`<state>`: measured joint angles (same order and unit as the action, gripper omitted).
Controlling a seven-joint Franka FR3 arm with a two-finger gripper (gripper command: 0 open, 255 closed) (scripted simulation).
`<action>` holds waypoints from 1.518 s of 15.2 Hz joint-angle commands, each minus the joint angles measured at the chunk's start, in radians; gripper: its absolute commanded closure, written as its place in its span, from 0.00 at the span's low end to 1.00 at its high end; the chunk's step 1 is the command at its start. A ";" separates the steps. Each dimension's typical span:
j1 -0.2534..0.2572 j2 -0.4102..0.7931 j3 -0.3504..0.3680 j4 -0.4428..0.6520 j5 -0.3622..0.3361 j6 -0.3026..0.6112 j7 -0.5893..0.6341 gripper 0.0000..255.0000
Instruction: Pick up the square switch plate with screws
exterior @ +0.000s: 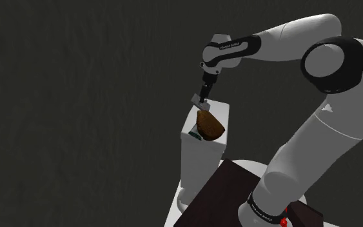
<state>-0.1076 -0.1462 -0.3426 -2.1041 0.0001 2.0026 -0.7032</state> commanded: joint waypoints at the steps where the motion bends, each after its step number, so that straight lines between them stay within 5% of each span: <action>1: -0.009 0.071 -0.025 0.058 0.023 0.008 -0.058 0.00; 11: -0.117 0.473 -0.068 0.450 0.193 -0.020 -0.304 0.00; 21: -0.123 0.515 -0.060 0.402 0.216 0.066 -0.325 0.00; 22: -0.125 0.516 -0.061 0.400 0.217 0.068 -0.328 1.00; 23: -0.126 0.514 -0.061 0.401 0.216 0.065 -0.329 1.00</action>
<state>-0.2319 0.3644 -0.4073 -1.6943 0.2214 2.0685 -1.0318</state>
